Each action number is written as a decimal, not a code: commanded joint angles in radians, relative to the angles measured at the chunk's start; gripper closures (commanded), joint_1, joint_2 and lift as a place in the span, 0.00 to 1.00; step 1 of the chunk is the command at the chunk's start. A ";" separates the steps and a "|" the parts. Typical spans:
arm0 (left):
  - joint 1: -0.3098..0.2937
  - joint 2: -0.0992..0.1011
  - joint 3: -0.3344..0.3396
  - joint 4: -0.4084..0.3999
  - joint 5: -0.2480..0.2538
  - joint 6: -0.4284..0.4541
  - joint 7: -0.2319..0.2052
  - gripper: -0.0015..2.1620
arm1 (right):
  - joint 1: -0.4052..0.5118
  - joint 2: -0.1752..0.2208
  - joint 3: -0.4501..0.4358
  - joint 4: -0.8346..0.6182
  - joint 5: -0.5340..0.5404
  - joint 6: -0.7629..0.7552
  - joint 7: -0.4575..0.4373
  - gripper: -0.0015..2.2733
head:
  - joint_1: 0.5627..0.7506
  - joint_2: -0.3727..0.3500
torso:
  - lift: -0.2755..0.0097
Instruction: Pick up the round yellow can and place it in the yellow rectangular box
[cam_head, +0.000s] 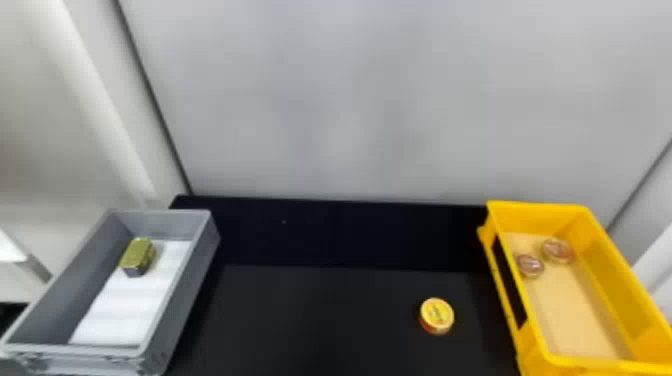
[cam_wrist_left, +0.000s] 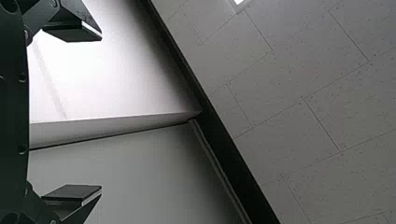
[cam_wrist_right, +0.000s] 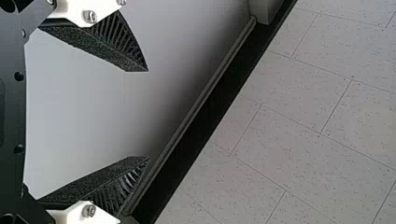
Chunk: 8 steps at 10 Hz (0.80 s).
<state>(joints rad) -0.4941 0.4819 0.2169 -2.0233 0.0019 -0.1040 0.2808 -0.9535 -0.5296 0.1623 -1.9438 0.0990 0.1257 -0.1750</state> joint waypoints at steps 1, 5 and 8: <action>-0.001 0.002 -0.002 0.000 0.000 -0.002 0.000 0.06 | 0.001 0.000 0.002 0.002 -0.001 -0.003 -0.001 0.05 | 0.53 0.59 | 0.93; -0.003 0.006 -0.008 0.000 0.000 0.000 0.000 0.06 | 0.007 0.006 0.000 -0.018 -0.107 0.233 -0.003 0.05 | 0.53 0.59 | 0.93; -0.006 0.006 -0.013 0.000 0.000 0.006 0.000 0.06 | 0.021 0.065 -0.024 -0.017 -0.212 0.597 0.031 0.05 | 0.53 0.59 | 0.93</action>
<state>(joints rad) -0.4985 0.4869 0.2083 -2.0233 0.0015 -0.1011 0.2809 -0.9373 -0.4957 0.1469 -1.9625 -0.0847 0.5432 -0.1643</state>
